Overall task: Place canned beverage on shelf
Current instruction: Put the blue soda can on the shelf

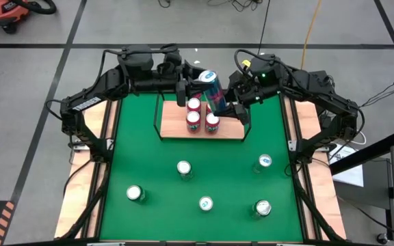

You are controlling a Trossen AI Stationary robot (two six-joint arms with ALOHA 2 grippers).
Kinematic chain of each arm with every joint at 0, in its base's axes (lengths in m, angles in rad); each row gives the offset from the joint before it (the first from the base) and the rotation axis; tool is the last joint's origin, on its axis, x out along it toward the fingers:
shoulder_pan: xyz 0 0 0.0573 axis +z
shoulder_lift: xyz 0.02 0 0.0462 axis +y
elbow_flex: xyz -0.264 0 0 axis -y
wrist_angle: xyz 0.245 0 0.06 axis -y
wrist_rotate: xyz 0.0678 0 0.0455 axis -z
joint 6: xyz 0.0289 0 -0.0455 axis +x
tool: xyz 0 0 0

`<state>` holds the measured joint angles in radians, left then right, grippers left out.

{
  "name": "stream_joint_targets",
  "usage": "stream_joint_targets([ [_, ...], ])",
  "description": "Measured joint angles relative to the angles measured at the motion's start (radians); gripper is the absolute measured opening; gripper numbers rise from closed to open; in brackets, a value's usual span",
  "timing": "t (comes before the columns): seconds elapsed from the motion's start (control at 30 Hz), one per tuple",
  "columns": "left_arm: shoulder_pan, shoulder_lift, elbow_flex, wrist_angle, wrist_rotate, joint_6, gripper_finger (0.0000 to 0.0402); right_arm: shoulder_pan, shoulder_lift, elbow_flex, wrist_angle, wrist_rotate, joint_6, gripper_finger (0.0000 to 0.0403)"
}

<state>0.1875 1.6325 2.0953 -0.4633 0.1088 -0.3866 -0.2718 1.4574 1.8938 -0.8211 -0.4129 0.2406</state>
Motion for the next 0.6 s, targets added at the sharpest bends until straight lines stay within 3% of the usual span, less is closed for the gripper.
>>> stream_joint_targets([
  [0.17, 0.0, 0.0, 0.0, 0.02, 0.012, -0.004, 0.0287, 0.0, 0.0, 0.0, 0.004, 0.0, -0.002, 0.0244],
  [0.47, -0.009, 0.001, 0.0, 0.016, 0.03, -0.015, 0.0218, 0.002, 0.0, 0.0, 0.0, -0.006, 0.001, 0.0244],
  [0.6, -0.01, 0.002, 0.0, 0.016, 0.031, -0.015, 0.0213, 0.002, 0.0, 0.0, 0.0, -0.005, 0.003, 0.0244],
])
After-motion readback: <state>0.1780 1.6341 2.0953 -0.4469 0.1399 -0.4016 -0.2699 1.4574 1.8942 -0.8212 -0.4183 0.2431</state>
